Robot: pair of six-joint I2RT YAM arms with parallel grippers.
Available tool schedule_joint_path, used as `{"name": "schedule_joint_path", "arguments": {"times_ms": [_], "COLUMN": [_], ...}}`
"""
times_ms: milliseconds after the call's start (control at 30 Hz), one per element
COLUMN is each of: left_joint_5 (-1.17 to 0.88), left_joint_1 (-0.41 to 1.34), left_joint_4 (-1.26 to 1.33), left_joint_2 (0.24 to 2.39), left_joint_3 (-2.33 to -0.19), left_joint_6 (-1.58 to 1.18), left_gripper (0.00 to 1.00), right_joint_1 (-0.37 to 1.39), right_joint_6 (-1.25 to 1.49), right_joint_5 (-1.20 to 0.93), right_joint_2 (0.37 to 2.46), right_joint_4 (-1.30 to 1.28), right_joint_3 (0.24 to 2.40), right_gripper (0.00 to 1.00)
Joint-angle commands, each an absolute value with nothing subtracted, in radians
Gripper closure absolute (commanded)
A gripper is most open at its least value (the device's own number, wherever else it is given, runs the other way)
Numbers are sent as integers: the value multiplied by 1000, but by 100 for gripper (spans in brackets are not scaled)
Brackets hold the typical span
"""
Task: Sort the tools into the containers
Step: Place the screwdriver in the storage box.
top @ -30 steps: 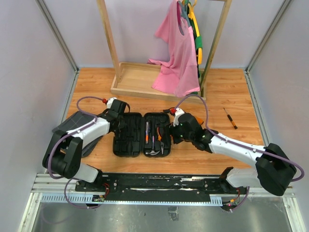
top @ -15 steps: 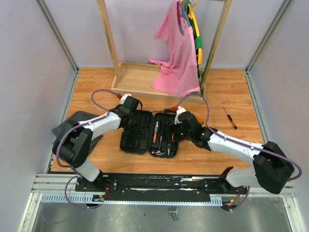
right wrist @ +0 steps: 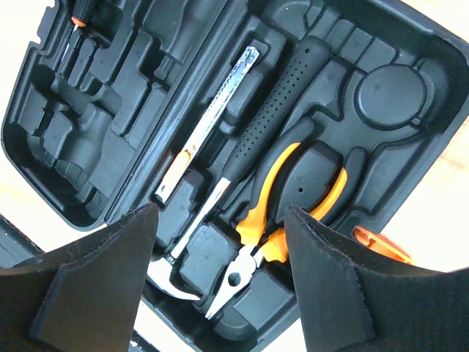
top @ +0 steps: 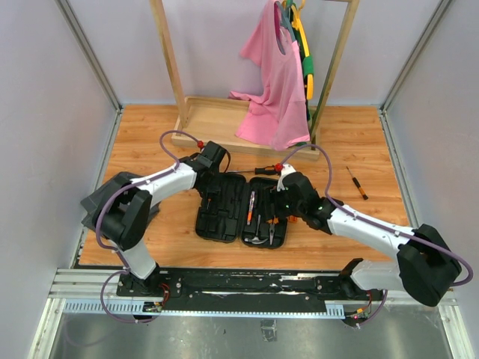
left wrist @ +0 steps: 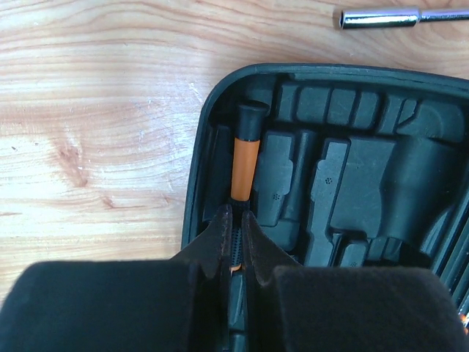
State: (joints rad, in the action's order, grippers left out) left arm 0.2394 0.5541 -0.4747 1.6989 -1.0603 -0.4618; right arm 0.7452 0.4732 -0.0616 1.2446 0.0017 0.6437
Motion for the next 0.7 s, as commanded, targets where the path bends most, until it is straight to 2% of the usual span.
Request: {"name": "schedule_joint_path", "arguments": {"times_ms": [0,667], "left_joint_5": [48,-16], "left_joint_1": [589,584], "left_joint_4": [-727,-724], "left_joint_2": [1824,2023], "left_joint_3": [-1017,-965], "left_joint_6": [-406,-308], "left_gripper": [99,99], "right_joint_1": [727,685], "right_joint_6": [492,506], "right_joint_5": [-58,-103], "right_joint_2": [1216,1220], "right_joint_4": [-1,9], "right_joint_3": [623,618], "right_gripper": [29,28]}}
